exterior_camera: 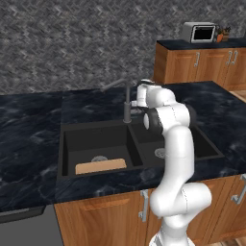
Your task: Turn on the sink faucet with hot water and rinse the cutting board for ten seconds, then turn off the faucet. Push the cutting board to reach the water if necessary.
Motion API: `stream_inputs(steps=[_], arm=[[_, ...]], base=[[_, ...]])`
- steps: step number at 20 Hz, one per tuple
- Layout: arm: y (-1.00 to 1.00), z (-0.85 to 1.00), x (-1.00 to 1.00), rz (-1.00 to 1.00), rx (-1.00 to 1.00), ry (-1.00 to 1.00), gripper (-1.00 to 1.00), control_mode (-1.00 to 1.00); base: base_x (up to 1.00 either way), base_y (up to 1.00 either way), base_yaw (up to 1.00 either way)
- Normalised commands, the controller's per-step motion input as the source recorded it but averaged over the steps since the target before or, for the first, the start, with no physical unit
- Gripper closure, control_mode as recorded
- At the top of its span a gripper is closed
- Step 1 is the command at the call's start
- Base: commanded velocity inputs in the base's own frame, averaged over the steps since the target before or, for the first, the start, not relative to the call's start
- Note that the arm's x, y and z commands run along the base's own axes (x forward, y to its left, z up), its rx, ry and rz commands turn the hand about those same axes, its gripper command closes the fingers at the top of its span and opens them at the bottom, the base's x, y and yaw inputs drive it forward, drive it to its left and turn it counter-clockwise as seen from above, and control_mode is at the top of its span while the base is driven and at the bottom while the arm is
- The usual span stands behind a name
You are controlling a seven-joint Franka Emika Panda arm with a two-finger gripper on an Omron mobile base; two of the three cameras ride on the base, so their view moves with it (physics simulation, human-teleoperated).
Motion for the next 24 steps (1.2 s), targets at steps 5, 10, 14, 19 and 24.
stream_inputs(steps=[5,10,14,19,24], arm=[[-0.05,0.00,0.00,0.00,0.00,0.00,1.00,-1.00],[-0.31,-0.01,0.00,0.00,0.02,0.00,1.00,-1.00],[-0.49,-0.05,0.00,0.00,0.03,0.01,1.00,-1.00],[-0.59,-0.02,0.00,0.00,0.04,0.02,1.00,-1.00],[-0.61,-0.04,-0.02,0.00,0.04,0.02,1.00,-1.00]], base=[[0.00,0.00,0.00],[0.00,0.00,0.00],[0.00,0.00,0.00],[0.00,0.00,0.00],[0.00,0.00,0.00]])
